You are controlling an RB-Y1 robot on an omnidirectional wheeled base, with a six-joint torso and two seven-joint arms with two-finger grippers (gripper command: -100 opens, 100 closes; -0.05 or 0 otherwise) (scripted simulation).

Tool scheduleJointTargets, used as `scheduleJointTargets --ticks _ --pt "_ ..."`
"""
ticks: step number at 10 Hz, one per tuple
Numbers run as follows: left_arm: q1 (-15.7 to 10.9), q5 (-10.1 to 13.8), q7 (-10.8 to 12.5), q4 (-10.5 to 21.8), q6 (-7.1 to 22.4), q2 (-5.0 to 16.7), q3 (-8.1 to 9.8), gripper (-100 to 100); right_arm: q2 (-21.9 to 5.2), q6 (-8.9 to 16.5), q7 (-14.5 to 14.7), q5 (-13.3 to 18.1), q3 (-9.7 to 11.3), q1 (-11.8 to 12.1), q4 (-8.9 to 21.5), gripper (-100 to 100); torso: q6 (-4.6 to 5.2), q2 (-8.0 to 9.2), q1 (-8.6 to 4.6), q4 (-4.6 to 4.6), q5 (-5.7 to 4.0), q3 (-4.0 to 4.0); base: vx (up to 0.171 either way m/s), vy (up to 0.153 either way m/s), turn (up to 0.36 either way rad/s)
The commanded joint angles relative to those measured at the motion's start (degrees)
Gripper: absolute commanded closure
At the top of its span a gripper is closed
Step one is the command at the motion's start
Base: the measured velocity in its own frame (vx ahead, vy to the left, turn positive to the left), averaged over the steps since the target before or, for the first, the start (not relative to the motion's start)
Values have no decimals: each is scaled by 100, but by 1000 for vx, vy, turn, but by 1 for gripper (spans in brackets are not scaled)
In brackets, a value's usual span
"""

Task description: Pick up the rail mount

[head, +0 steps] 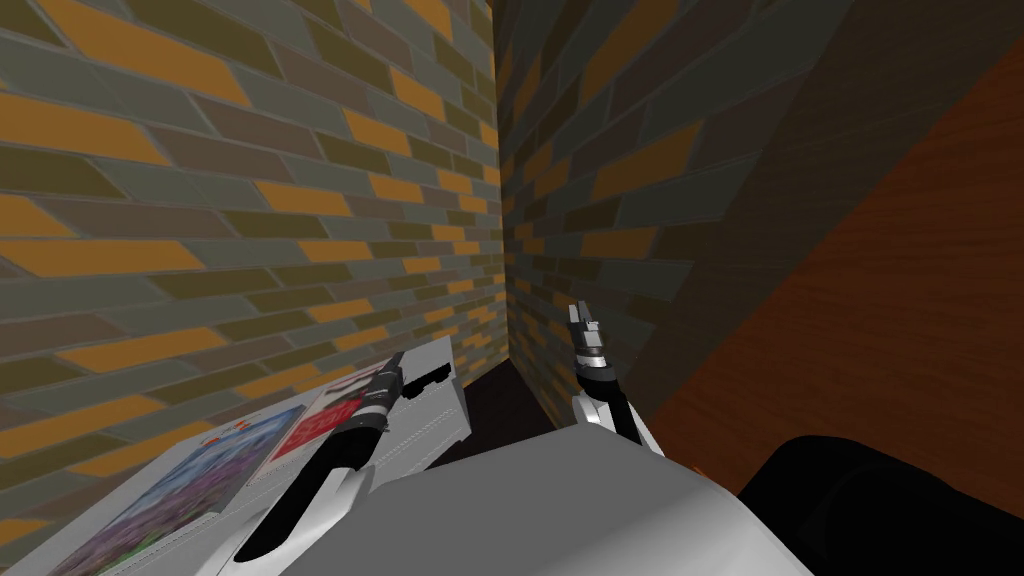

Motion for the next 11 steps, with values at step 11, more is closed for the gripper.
scheduleJointTargets --ticks 11 --pt "-143 271 175 391 1775 -67 496 -100 0 0 0 0 0 0 0 0 1 -11 -2 -2 -1 -6 15 1 -66"
